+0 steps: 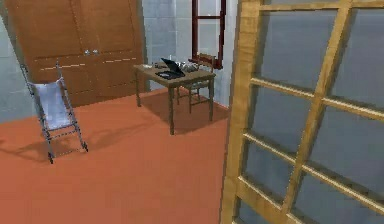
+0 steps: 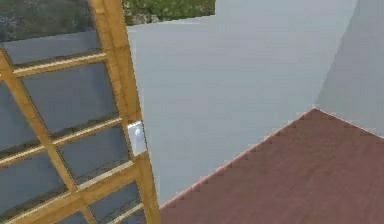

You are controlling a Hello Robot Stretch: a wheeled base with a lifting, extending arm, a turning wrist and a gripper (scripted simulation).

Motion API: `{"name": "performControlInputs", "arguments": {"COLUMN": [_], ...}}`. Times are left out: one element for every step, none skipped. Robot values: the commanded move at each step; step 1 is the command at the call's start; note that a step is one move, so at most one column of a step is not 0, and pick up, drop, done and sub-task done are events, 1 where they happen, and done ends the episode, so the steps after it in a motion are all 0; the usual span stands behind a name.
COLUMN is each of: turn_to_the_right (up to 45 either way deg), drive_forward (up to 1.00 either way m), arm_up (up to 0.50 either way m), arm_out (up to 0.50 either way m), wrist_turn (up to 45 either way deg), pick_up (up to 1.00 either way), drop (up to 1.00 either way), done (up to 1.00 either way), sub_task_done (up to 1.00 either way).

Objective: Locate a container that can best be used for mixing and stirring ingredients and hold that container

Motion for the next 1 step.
{"name": "performControlInputs", "arguments": {"turn_to_the_right": [0.0], "drive_forward": [0.5], "arm_up": [0.0], "arm_out": [0.0], "wrist_turn": [0.0], "pick_up": [0.0], "drop": [0.0], "done": [0.0], "sub_task_done": [0.0]}}
